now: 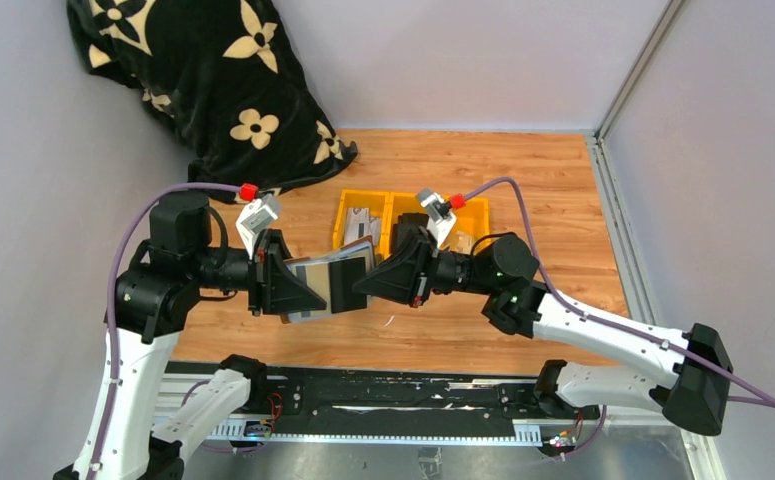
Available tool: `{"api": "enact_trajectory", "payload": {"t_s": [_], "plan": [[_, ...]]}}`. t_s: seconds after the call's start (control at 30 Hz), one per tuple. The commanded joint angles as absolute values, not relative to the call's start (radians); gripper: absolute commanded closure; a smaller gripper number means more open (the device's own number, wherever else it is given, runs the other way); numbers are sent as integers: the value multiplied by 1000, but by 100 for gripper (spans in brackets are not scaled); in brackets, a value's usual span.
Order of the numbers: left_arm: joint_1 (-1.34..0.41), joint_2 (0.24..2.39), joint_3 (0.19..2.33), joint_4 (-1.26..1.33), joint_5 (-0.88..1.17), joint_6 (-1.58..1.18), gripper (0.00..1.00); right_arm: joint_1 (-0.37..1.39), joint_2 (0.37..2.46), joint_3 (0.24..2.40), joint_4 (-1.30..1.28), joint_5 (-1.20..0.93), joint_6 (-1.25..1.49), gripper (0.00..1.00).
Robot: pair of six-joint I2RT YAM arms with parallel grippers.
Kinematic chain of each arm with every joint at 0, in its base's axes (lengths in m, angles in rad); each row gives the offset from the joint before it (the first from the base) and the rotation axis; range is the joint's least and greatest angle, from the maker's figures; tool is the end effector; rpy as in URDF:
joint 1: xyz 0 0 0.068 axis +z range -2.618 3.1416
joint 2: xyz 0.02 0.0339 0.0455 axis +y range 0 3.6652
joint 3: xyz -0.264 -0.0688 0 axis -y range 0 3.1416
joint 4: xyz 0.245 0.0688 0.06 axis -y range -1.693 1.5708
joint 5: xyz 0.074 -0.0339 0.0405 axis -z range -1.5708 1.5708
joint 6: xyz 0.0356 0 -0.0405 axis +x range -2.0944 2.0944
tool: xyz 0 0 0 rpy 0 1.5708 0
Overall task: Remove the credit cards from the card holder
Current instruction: Remove the credit card from the card holder, then place the credit card in the storage box.
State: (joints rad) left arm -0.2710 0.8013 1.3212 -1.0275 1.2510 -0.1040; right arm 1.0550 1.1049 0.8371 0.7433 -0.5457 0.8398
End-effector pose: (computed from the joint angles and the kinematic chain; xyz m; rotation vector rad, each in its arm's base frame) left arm 0.0811 -0.0576 0.4355 0.9353 1.7742 -1.5123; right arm 0.1055 0.2235 0.3902 -0.7264 1.2179 1.9264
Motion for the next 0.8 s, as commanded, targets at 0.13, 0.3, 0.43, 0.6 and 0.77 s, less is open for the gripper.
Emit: {"api": "enact_trajectory", "payload": {"t_s": [0.13, 0.3, 0.43, 0.6, 0.77], "plan": [[-284, 795, 1373, -1028, 1334, -114, 100, 955, 992, 742, 706, -507, 864, 100], [-283, 792, 1376, -1028, 1311, -94, 100, 861, 878, 694, 616, -523, 873, 100], [-283, 783, 1365, -1028, 1280, -71, 100, 745, 779, 669, 503, -561, 874, 100], [-284, 763, 1349, -1028, 1251, -34, 100, 552, 700, 668, 281, -581, 839, 100], [-284, 740, 1334, -1028, 1211, -14, 100, 360, 800, 666, 156, -614, 820, 100]]}}
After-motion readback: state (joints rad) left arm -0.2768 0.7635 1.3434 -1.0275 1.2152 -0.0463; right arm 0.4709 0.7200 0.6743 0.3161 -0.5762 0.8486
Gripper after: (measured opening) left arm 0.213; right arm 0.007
